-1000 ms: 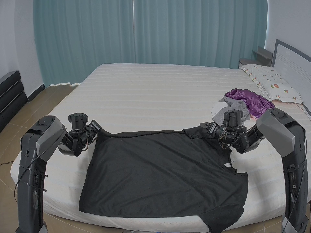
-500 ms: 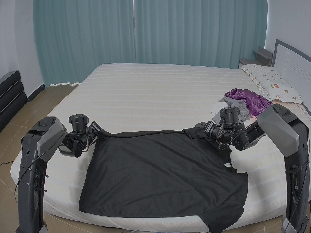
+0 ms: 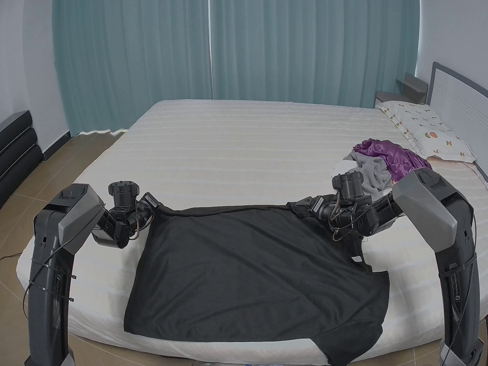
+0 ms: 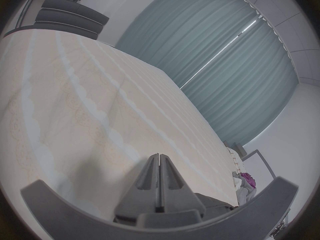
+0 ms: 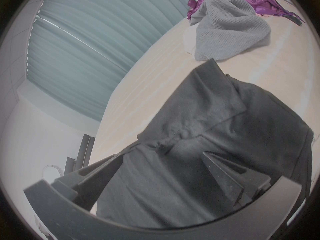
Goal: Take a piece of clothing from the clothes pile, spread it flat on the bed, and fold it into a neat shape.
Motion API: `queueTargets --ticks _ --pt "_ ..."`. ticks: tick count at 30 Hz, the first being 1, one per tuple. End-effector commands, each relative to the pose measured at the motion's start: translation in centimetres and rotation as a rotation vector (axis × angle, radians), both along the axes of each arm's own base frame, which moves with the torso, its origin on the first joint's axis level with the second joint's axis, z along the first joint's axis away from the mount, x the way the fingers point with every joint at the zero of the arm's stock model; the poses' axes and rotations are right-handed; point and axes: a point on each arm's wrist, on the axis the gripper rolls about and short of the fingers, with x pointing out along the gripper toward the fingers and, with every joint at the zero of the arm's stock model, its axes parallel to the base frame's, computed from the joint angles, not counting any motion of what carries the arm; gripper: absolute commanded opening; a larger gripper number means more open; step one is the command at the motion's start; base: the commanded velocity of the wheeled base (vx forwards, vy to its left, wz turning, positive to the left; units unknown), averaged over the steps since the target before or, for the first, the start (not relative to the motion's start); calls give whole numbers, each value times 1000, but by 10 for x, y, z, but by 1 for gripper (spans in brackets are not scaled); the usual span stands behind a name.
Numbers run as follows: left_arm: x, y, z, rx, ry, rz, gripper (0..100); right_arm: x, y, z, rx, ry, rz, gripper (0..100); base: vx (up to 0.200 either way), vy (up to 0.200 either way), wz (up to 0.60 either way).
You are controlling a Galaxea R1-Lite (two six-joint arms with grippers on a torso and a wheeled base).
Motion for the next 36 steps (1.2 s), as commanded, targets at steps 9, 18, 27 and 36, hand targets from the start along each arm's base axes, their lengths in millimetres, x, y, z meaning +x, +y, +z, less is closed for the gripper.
queueTargets --ticks 9,18,27,36 --pt "-1 0 -2 3 6 8 0 65 20 -3 4 -298 -158 100 0 0 0" --pt "-1 0 -2 3 6 10 0 76 3 3 23 -503 -211 100 0 0 0" --pt "0 0 -1 3 3 12 0 72 -30 15 -71 -471 -267 100 0 0 0" --pt "0 -1 -4 3 8 10 0 53 -42 -5 -126 -340 -198 100 0 0 0"
